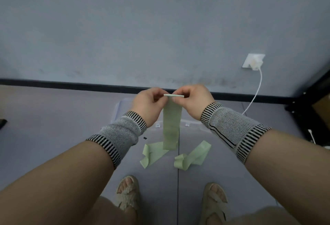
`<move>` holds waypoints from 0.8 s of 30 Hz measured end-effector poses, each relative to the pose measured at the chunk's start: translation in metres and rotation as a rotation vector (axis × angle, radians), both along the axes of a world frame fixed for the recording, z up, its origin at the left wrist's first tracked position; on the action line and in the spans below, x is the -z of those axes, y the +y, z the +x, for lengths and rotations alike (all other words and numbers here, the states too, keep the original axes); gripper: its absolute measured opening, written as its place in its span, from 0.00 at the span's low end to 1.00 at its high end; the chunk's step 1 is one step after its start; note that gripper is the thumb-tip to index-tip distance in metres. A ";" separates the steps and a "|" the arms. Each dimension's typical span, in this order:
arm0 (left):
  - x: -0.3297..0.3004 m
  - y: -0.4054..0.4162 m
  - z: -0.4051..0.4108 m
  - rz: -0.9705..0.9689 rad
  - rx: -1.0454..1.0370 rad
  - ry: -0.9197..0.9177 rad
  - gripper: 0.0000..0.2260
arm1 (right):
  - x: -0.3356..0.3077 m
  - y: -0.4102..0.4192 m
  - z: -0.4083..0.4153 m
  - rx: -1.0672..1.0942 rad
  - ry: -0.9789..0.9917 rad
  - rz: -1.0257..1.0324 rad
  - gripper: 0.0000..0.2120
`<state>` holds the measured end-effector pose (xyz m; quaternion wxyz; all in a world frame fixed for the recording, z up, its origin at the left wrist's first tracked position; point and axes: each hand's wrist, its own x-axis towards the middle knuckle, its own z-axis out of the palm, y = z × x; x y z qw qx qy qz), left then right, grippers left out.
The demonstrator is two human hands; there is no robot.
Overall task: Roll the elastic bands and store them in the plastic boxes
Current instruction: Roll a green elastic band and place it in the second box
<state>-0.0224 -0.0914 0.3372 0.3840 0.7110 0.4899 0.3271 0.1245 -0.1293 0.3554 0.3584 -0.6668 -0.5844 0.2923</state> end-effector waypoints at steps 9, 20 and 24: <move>-0.026 -0.056 0.013 -0.156 -0.052 -0.315 0.04 | -0.014 -0.055 -0.004 0.214 0.365 0.134 0.07; 0.008 -0.057 0.023 -0.324 0.013 -0.445 0.05 | 0.025 -0.057 0.005 0.278 0.584 0.141 0.09; 0.020 -0.052 0.032 -0.369 -0.010 -0.468 0.06 | 0.035 -0.053 0.009 0.301 0.627 0.110 0.09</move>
